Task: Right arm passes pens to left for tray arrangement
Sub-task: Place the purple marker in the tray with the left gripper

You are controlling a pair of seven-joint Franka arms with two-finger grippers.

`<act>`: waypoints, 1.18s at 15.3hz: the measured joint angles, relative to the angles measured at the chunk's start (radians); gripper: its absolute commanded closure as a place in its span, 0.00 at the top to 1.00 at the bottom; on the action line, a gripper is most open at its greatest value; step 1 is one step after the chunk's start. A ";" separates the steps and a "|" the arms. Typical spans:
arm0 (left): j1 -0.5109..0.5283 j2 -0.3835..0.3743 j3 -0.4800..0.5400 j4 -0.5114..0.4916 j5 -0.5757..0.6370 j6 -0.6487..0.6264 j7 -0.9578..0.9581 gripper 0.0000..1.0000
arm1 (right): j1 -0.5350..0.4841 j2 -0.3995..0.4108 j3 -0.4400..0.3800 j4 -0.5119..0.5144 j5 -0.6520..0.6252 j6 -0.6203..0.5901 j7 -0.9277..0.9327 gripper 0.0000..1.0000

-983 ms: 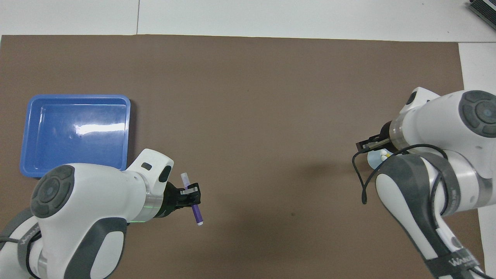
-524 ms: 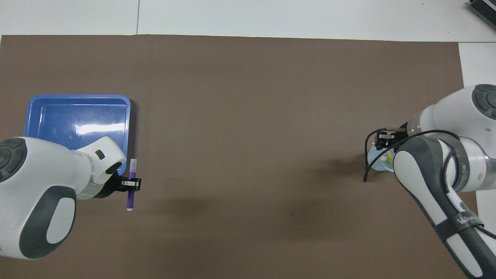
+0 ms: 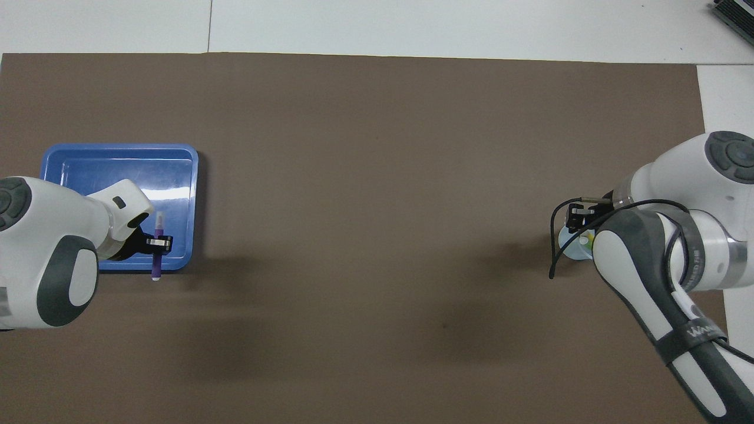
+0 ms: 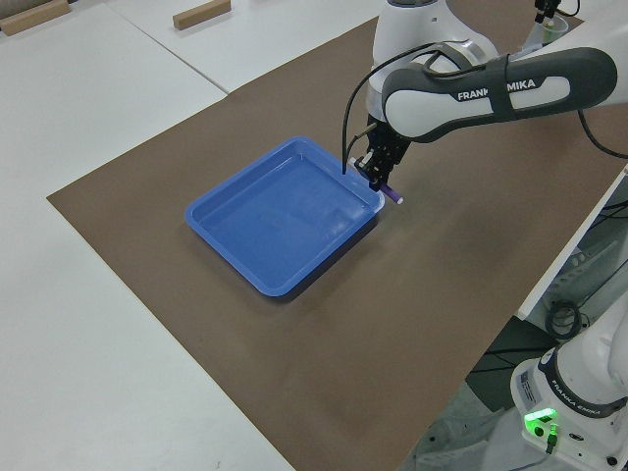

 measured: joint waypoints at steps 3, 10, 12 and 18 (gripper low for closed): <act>0.007 0.078 -0.002 0.024 0.001 0.079 0.000 0.00 | 0.000 0.000 0.000 -0.008 0.000 0.000 0.000 0.11; 0.036 0.234 -0.002 0.121 0.032 0.148 0.000 0.00 | -0.003 -0.013 -0.002 0.000 -0.046 -0.011 -0.021 0.00; 0.044 0.239 -0.002 0.124 0.039 0.165 0.000 0.00 | -0.003 -0.012 -0.002 0.025 -0.056 -0.061 -0.055 0.00; 0.058 0.246 -0.002 0.124 0.068 0.201 0.000 0.76 | 0.002 -0.022 0.003 0.243 -0.056 -0.345 -0.170 0.00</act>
